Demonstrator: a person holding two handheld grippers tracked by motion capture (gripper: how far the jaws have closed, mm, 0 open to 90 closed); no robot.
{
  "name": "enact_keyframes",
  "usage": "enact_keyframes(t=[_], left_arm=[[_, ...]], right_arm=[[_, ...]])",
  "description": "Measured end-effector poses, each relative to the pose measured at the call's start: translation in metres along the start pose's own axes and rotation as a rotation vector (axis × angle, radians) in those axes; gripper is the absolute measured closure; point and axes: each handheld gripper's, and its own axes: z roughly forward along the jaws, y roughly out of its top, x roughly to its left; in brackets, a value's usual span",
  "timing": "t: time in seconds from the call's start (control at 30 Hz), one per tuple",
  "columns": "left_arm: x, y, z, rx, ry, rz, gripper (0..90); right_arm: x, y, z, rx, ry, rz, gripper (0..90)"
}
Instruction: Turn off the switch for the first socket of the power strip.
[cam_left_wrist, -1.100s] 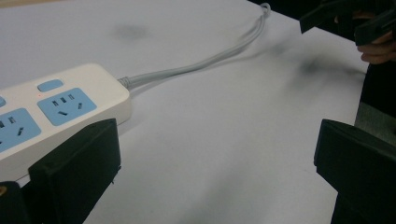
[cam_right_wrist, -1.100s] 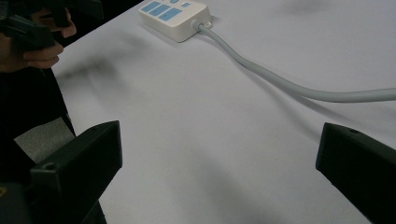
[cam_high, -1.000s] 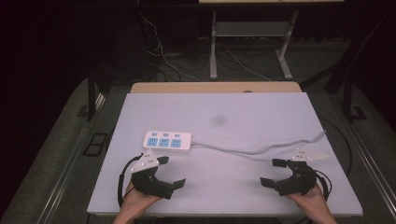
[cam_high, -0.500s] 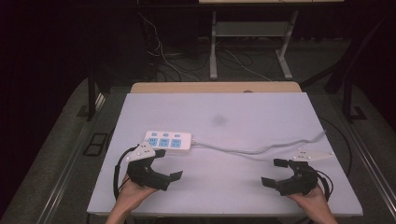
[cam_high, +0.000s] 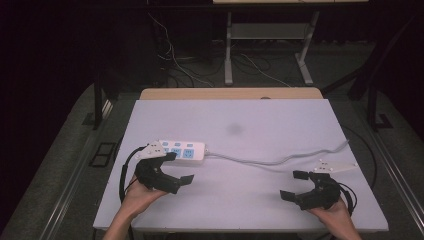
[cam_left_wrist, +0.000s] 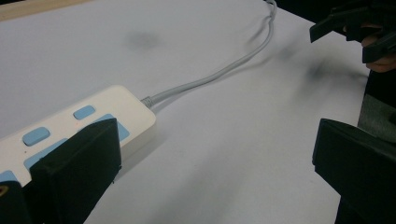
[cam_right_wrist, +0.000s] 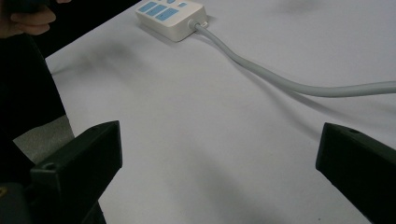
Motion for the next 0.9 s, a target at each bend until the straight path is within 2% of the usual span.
enact_keyframes(t=[0.9], left_arm=[[0.013, 0.034, 0.006, 0.084, -0.004, 0.05, 0.0]], right_arm=[[-0.001, -0.001, -0.001, 0.001, 0.0, 0.002, 0.3]])
